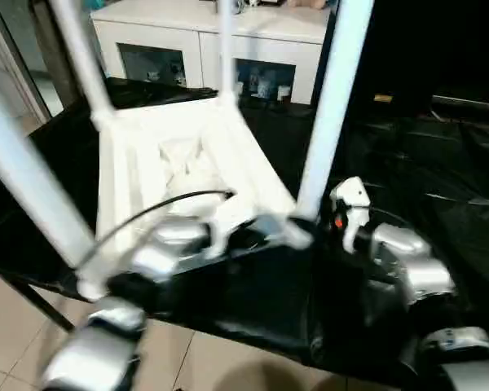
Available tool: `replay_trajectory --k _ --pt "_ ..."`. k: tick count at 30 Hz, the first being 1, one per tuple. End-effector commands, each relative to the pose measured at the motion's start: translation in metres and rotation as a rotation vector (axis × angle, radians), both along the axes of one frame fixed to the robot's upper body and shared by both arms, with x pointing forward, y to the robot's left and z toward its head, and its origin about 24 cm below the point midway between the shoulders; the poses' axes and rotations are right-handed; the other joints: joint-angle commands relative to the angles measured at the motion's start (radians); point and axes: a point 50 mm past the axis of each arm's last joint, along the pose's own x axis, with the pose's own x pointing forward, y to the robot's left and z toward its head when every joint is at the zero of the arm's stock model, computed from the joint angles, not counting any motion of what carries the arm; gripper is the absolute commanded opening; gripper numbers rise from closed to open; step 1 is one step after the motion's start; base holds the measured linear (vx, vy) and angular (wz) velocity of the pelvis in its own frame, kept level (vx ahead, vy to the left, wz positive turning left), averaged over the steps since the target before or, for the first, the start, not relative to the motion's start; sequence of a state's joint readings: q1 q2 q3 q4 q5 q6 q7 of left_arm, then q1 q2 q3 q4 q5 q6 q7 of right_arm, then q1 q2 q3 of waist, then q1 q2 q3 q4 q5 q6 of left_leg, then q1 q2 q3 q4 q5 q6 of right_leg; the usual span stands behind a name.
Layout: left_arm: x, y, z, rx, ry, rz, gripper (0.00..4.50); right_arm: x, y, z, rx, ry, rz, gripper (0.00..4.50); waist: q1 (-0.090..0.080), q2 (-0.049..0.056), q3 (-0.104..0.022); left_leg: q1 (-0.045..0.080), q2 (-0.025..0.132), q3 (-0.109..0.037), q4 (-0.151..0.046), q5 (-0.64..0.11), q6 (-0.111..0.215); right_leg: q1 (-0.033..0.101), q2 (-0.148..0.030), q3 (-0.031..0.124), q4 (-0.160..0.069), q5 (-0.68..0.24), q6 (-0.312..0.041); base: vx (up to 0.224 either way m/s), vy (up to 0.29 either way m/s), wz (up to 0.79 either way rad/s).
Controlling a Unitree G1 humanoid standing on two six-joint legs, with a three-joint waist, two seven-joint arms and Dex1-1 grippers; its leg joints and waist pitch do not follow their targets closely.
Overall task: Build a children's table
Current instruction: Rotate leg to tighten
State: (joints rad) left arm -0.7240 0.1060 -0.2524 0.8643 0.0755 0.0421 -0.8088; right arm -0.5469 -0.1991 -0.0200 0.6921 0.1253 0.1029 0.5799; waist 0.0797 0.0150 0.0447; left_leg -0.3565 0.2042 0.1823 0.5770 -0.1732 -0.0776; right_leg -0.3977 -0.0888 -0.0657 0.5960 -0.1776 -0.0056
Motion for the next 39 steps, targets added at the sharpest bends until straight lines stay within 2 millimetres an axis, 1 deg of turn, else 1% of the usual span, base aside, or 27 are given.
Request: replay_trajectory --k 1,2,4,6,7,8,9,10,11,12,13,14,16,18,19,20,21,22,23,24,26,27,28,30,34,36,39 --pt "0.01 -0.005 0.003 0.009 -0.014 0.149 0.0 -0.011 0.012 -0.038 -0.056 0.193 -0.159 2.42 -0.007 -0.017 -0.048 0.012 0.011 -0.004 -0.068 -0.309 0.018 0.031 -0.05 0.031 -0.104 -0.494 -0.125 0.0 0.0 0.0" --pt "0.012 -0.008 0.004 0.022 -0.022 0.158 0.0 -0.009 0.017 -0.039 -0.051 0.202 -0.199 2.42 -0.01 -0.01 -0.048 0.016 0.009 -0.007 -0.069 -0.328 0.01 0.027 -0.051 0.028 -0.111 -0.54 -0.11 0.0 0.0 0.0" --pt "0.013 -0.012 0.005 0.046 -0.044 0.162 0.0 -0.006 0.029 -0.037 -0.055 0.19 -0.22 2.42 -0.021 -0.01 -0.049 0.013 0.008 -0.015 -0.073 -0.357 0.002 0.028 -0.05 0.02 -0.118 -0.574 -0.081 0.0 0.0 0.0" --pt "0.014 -0.012 0.005 0.053 -0.052 0.159 0.0 -0.005 0.034 -0.035 -0.063 0.175 -0.208 2.42 -0.024 -0.011 -0.049 0.016 0.009 -0.014 -0.072 -0.374 0.007 0.024 -0.05 0.019 -0.122 -0.574 -0.078 0.0 0.0 0.0" --pt "0.013 -0.012 0.005 0.054 -0.053 0.142 0.0 -0.003 0.04 -0.03 -0.054 0.131 -0.167 2.42 -0.024 -0.012 -0.05 0.013 0.009 -0.016 -0.074 -0.38 0.012 0.027 -0.051 0.019 -0.121 -0.567 -0.076 0.0 0.0 0.0" --pt "0.012 -0.011 0.005 0.056 -0.052 0.132 0.0 -0.002 0.043 -0.027 -0.032 0.11 -0.149 2.42 -0.025 -0.018 -0.051 0.011 0.011 -0.016 -0.076 -0.378 0.016 0.028 -0.052 0.019 -0.121 -0.558 -0.077 0.0 0.0 0.0" --pt "0.012 -0.01 0.004 0.057 -0.048 0.121 0.0 -0.002 0.046 -0.023 -0.001 0.087 -0.121 2.94 -0.026 -0.015 -0.052 0.01 0.012 -0.017 -0.077 -0.371 0.019 0.031 -0.053 0.019 -0.118 -0.541 -0.081 0.0 0.0 0.0" --pt "0.011 -0.01 0.004 0.056 -0.048 0.119 0.0 -0.001 0.046 -0.021 0.004 0.076 -0.111 3.07 -0.026 -0.012 -0.053 0.006 0.015 -0.018 -0.08 -0.363 0.024 0.034 -0.052 0.02 -0.113 -0.5 -0.093 0.0 0.0 0.0" --pt "0.011 -0.007 0.003 0.056 -0.04 0.107 0.0 0.0 0.047 -0.014 0.022 0.028 -0.06 3.03 -0.025 -0.016 -0.055 0.004 0.017 -0.017 -0.082 -0.357 0.028 0.035 -0.052 0.021 -0.109 -0.458 -0.107 0.0 0.0 0.0" --pt "0.011 -0.007 0.003 0.056 -0.04 0.107 0.0 0.0 0.047 -0.014 0.022 0.028 -0.06 3.02 -0.026 -0.017 -0.055 0.003 0.018 -0.016 -0.082 -0.355 0.031 0.036 -0.052 0.023 -0.108 -0.439 -0.115 0.0 0.0 0.0" --pt "0.011 -0.002 0.003 0.055 -0.03 0.089 0.0 0.001 0.042 -0.005 0.048 0.003 0.029 3.11 -0.026 -0.015 -0.054 0.002 0.018 -0.016 -0.082 -0.356 0.034 0.039 -0.052 0.024 -0.103 -0.404 -0.136 0.0 0.0 0.0" --pt "0.011 -0.002 0.003 0.055 -0.03 0.089 0.0 0.001 0.042 -0.005 0.048 0.003 0.029 3.11 -0.026 -0.016 -0.054 0.004 0.018 -0.014 -0.081 -0.353 0.037 0.039 -0.051 0.025 -0.103 -0.39 -0.142 0.0 0.0 0.0" --pt "0.009 0.003 0.003 0.058 -0.021 0.058 0.0 0.0 0.038 -0.002 0.037 -0.004 0.095 3.51 -0.026 -0.019 -0.055 0.002 0.018 -0.011 -0.078 -0.331 0.045 0.041 -0.054 0.029 -0.098 -0.349 -0.169 0.0 0.0 0.0" --pt "0.008 0.006 0.002 0.06 -0.013 0.04 0.0 -0.001 0.034 0.0 0.029 -0.011 0.134 3.51 -0.025 -0.02 -0.056 0.001 0.018 -0.01 -0.077 -0.317 0.05 0.043 -0.054 0.029 -0.096 -0.339 -0.176 0.0 0.0 0.0" --pt "0.004 0.014 0.001 0.056 0.011 -0.028 0.0 -0.005 0.023 0.006 0.02 -0.02 0.245 3.51 -0.021 -0.023 -0.058 -0.002 0.019 -0.008 -0.074 -0.294 0.067 0.049 -0.054 0.029 -0.092 -0.319 -0.184 0.0 0.0 0.0" --pt "0.001 0.019 0.001 0.052 0.024 -0.068 0.0 -0.007 0.016 0.009 0.022 -0.021 0.302 3.51 -0.019 -0.019 -0.059 -0.001 0.02 -0.008 -0.072 -0.284 0.073 0.049 -0.055 0.03 -0.091 -0.301 -0.191 0.0 0.0 0.0" --pt "-0.001 0.022 0.001 0.051 0.033 -0.094 0.0 -0.008 0.012 0.011 0.029 -0.019 0.332 3.51 -0.02 -0.019 -0.06 -0.002 0.021 -0.006 -0.071 -0.274 0.078 0.048 -0.054 0.031 -0.089 -0.275 -0.199 0.0 0.0 0.0" --pt "-0.005 0.025 0.001 0.04 0.036 -0.148 0.0 -0.01 0.005 0.014 0.02 -0.027 0.361 3.51 -0.016 -0.02 -0.062 -0.002 0.022 -0.004 -0.068 -0.248 0.089 0.049 -0.054 0.031 -0.084 -0.231 -0.218 0.0 0.0 0.0" --pt "-0.006 0.026 0.001 0.037 0.036 -0.159 0.0 -0.01 0.004 0.014 0.016 -0.029 0.367 3.51 -0.014 -0.018 -0.063 -0.006 0.023 -0.002 -0.066 -0.218 0.092 0.051 -0.053 0.03 -0.077 -0.19 -0.236 0.0 0.0 0.0" --pt "-0.01 0.03 0.001 0.022 0.053 -0.209 0.0 -0.011 -0.002 0.016 -0.002 -0.037 0.397 3.51 -0.014 -0.017 -0.064 -0.009 0.023 -0.003 -0.065 -0.2 0.092 0.054 -0.053 0.029 -0.072 -0.168 -0.243 0.0 0.0 0.0" --pt "-0.016 0.037 0.003 0.005 0.082 -0.275 0.0 -0.016 -0.013 0.019 -0.016 -0.022 0.483 3.51 -0.005 -0.012 -0.071 -0.005 0.028 0.0 -0.059 -0.15 0.101 0.053 -0.05 0.027 -0.059 -0.075 -0.279 0.0 0.0 0.0" --pt "-0.016 0.037 0.003 0.005 0.082 -0.275 0.0 -0.016 -0.013 0.019 -0.016 -0.022 0.483 3.51 -0.003 -0.012 -0.072 -0.004 0.029 0.001 -0.057 -0.137 0.106 0.053 -0.049 0.028 -0.054 -0.04 -0.29 0.0 0.0 0.0" --pt "-0.016 0.04 0.004 0.007 0.081 -0.276 0.0 -0.019 -0.016 0.021 -0.004 -0.004 0.529 3.51 0.0 -0.009 -0.071 -0.002 0.029 0.002 -0.057 -0.131 0.116 0.049 -0.045 0.029 -0.051 0.001 -0.307 0.0 0.0 0.0" --pt "-0.017 0.041 0.004 0.004 0.087 -0.281 0.0 -0.021 -0.017 0.021 -0.012 -0.003 0.553 3.51 0.009 -0.01 -0.07 0.002 0.031 0.004 -0.057 -0.153 0.12 0.049 -0.046 0.028 -0.05 -0.004 -0.308 0.0 0.0 0.0" --pt "-0.02 0.045 0.004 -0.001 0.109 -0.312 0.0 -0.028 -0.019 0.019 -0.022 0.042 0.636 3.51 0.016 -0.012 -0.065 0.006 0.032 0.008 -0.062 -0.208 0.091 0.047 -0.05 0.03 -0.061 -0.104 -0.283 0.0 0.0 0.0" --pt "-0.021 0.045 0.004 -0.003 0.11 -0.316 0.0 -0.028 -0.019 0.018 -0.025 0.045 0.645 3.22 0.015 -0.012 -0.065 0.005 0.032 0.008 -0.064 -0.214 0.082 0.046 -0.051 0.03 -0.062 -0.128 -0.273 0.0 0.0 0.0" --pt "-0.022 0.044 0.004 -0.006 0.116 -0.324 0.0 -0.028 -0.017 0.016 -0.022 0.053 0.656 3.05 0.015 -0.014 -0.065 0.005 0.031 0.009 -0.064 -0.215 0.07 0.045 -0.052 0.032 -0.064 -0.15 -0.264 0.0 0.0 0.0"
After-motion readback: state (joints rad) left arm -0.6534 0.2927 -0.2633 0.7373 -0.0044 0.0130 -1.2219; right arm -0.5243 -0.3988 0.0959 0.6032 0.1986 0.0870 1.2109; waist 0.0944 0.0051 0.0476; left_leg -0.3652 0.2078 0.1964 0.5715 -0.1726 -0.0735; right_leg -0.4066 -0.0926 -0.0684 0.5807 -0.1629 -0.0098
